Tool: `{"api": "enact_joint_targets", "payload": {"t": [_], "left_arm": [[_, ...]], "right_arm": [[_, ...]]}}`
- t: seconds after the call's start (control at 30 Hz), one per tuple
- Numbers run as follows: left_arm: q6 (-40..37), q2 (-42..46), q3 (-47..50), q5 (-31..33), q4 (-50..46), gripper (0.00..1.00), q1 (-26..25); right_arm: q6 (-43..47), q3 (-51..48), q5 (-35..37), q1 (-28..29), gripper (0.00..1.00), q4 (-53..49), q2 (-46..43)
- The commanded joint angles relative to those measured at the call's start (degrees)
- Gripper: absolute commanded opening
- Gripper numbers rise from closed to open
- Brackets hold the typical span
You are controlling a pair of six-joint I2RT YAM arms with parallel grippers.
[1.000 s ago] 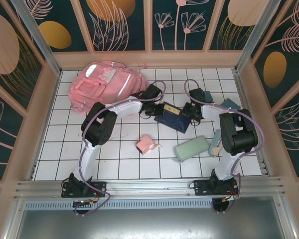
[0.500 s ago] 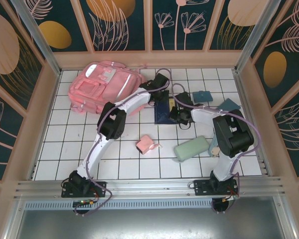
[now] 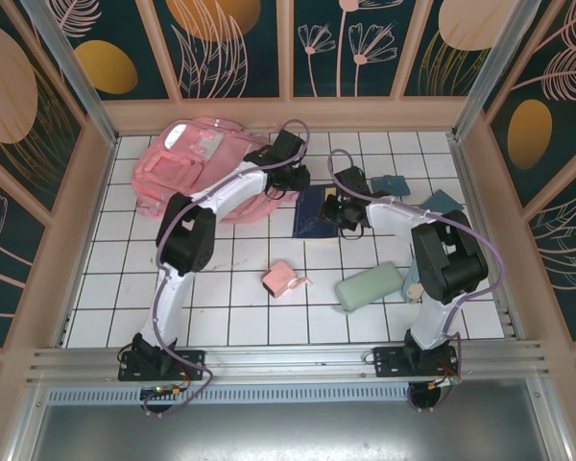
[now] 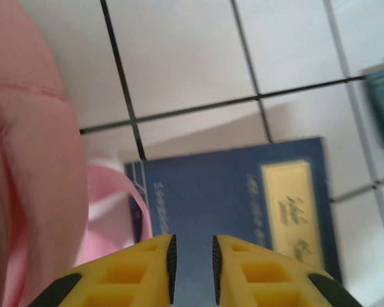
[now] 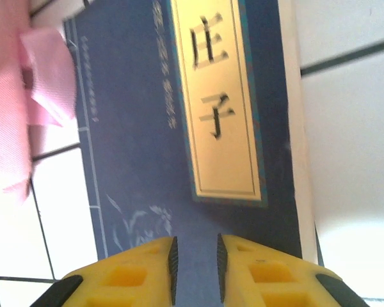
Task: Pack the student bag
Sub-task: Rotate the book at the center of the table, then pick up the book at the center of the table.
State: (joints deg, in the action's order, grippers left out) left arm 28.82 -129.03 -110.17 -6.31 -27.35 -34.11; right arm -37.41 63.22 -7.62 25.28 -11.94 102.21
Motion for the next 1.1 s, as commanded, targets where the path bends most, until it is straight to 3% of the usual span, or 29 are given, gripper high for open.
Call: {"api": "enact_joint_targets", "payload": {"t": [0.0,0.3,0.57,1.07], "left_arm": [[3.7,4.9,7.3,-4.6,6.3,0.27,0.4],[5.8,5.8,17.5,-7.1,10.5,0.29,0.8],[6.0,4.0,19.3,-8.3,10.9,0.33,1.0],[7.1,-0.2,20.0,-11.0,10.3,0.32,1.1]], "right_arm": [[1.5,1.6,1.1,-1.6,0.27,-2.1,-0.2],[3.8,1.5,0.5,-4.5,0.33,-0.4,3.2],[3.9,2.2,-0.1,-4.6,0.34,0.6,6.7],[3.2,0.8,-1.8,-4.3,0.32,2.0,8.2]]}}
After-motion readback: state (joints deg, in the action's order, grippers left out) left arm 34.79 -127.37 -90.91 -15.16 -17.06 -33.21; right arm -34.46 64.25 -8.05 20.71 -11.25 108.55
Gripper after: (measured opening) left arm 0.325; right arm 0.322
